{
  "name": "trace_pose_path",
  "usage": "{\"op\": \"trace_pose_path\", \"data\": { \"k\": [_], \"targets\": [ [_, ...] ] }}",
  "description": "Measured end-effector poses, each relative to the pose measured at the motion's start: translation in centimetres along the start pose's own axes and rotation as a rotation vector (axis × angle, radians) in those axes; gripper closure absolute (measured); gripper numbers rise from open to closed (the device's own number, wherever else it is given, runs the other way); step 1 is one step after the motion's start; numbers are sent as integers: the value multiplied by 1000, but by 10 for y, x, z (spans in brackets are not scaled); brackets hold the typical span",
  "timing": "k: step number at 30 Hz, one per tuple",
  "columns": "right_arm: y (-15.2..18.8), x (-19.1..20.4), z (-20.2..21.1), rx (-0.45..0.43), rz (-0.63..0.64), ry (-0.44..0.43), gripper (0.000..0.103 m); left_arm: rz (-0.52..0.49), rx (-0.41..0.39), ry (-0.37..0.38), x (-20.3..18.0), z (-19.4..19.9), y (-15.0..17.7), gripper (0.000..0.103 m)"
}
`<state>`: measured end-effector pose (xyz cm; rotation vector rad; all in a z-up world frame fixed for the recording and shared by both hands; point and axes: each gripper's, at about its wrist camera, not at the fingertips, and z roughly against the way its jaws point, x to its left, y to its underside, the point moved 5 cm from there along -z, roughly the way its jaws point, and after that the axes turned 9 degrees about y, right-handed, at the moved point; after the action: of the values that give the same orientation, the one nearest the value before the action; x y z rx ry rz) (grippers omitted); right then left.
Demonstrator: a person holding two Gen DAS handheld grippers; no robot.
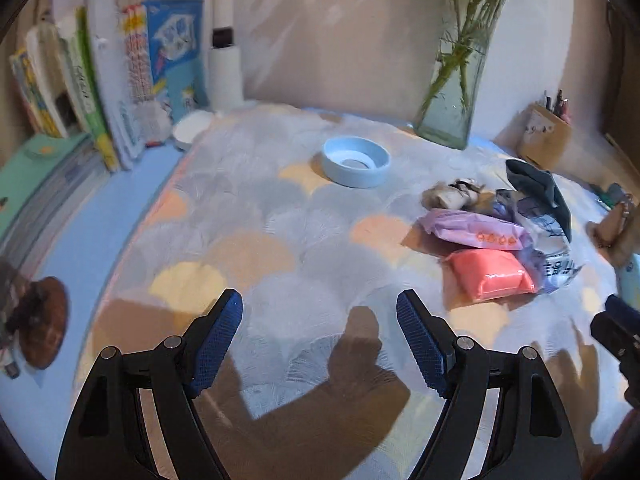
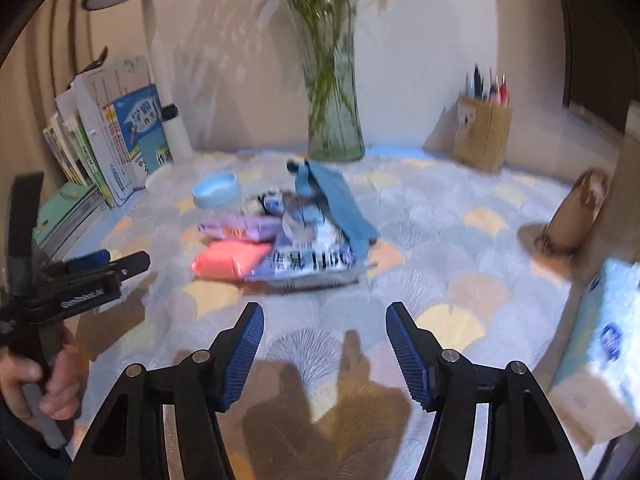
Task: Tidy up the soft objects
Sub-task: 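Move both open tools back over the desk toward the remaining items, then grasp the light blue round dish with the left tool while the right tool grasps the blue-grey cloth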
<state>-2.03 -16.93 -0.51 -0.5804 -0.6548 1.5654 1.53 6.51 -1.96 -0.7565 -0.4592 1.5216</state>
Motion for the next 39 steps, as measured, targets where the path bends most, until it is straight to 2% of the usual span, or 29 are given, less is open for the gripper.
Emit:
{"op": "trace_pose_path", "data": {
  "k": [5, 13, 16, 19, 21, 23, 25, 26, 28, 30, 33, 36, 38, 39],
  "targets": [
    [4, -6, -11, 20, -34, -3, 41, -87, 10, -12, -15, -4, 3, 25],
    [4, -10, -12, 43, -53, -5, 41, -33, 18, 18, -6, -4, 1, 25],
    [4, -9, -11, 52, -50, -12, 41, -32, 50, 34, -8, 2, -2, 25],
    [-4, -9, -8, 77, -67, -48, 41, -19, 73, 68, -15, 21, -19, 25],
    [-19, -11, -5, 85, -75, -63, 41, -6, 104, 73, -18, 29, -41, 25],
    [-38, -11, -4, 64, -76, -72, 40, 29, 148, 99, -19, 20, -60, 24],
    [-56, -12, -8, 48, -83, -61, 28, 75, 135, 131, -19, 4, -74, 24],
    [-61, -12, -11, 50, -88, -55, 27, 84, 115, 128, -18, -7, -81, 24],
    [-75, -11, -24, 53, -104, -76, 27, 79, 87, 93, -16, -35, -92, 24],
    [-83, -9, -36, 68, -108, -85, 27, 76, 110, 43, -11, -66, -96, 24],
    [-88, -4, -56, 99, -90, -81, 27, 94, 142, 55, -8, -92, -100, 24],
    [-88, 2, -71, 125, -62, -101, 27, 61, 127, 9, -10, -110, -104, 24],
    [-89, 1, -78, 118, -64, -90, 30, 36, 113, -1, -11, -116, -106, 24],
    [-91, -1, -81, 117, -76, -95, 45, 31, 99, -17, -11, -118, -105, 26]
  ]
}}
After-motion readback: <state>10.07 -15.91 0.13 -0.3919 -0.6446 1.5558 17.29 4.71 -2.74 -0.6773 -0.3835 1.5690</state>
